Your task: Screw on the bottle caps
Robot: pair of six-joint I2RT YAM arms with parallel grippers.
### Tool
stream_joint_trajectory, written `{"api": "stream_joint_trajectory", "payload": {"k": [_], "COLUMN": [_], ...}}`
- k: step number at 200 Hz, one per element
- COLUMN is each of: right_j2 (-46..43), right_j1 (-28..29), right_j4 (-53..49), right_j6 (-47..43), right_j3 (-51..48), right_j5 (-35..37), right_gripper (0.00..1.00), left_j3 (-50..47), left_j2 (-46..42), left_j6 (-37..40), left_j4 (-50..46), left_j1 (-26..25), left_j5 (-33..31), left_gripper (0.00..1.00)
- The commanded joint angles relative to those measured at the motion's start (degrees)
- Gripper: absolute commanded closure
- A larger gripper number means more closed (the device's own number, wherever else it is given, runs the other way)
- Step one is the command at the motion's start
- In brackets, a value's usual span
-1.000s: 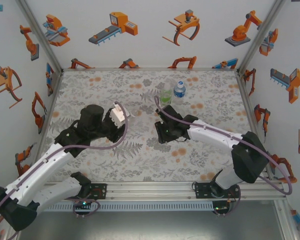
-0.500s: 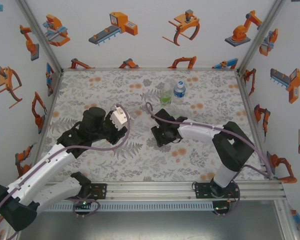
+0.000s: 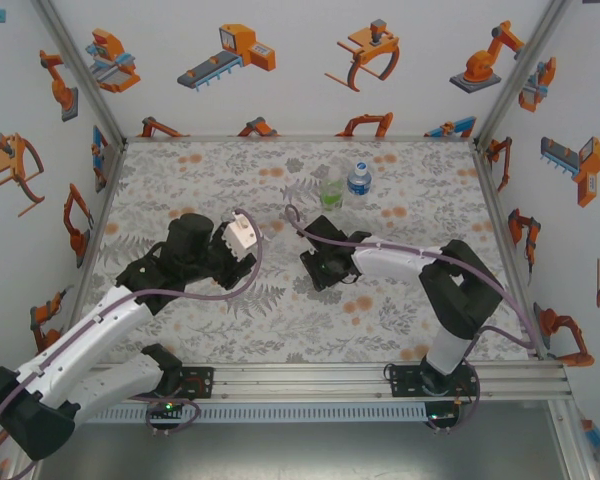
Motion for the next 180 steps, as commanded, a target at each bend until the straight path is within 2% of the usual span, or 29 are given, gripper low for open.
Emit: {"api": "stream_joint_trajectory", "payload": {"k": [1, 35, 117, 144, 180], "right_j2": [0.8, 1.3, 0.4, -5.2, -17.4], "right_j1": [0.7, 1.5, 3.2, 3.2, 3.2], "right_j4": [-2.0, -4.0, -6.3, -4.1, -0.1], "right_j6": [-1.9, -2.6, -3.5, -2.9, -6.0], "right_j3": [2.2, 3.6, 4.8, 2.9, -0.8], "right_j5": [1.0, 1.9, 2.5, 0.3, -5.7], "right_gripper": [0.59, 0.60, 0.74, 0.81, 0.87], "left_j3": [1.4, 1.6, 1.5, 0.9, -0.4], "left_j2": [0.4, 0.8, 1.3, 1.4, 1.3], "left_j6": [1.2, 1.3, 1.9, 4.1, 7.9], "left_j4": [0.1, 0.0, -0.1, 0.1, 0.6], "left_j1": [0.1, 0.1, 0.1, 0.1, 0.1], "left_j5": [1.1, 1.3, 1.8, 4.8, 12.9], "left_gripper": [1.00, 1.00, 1.00, 1.00, 1.00]}}
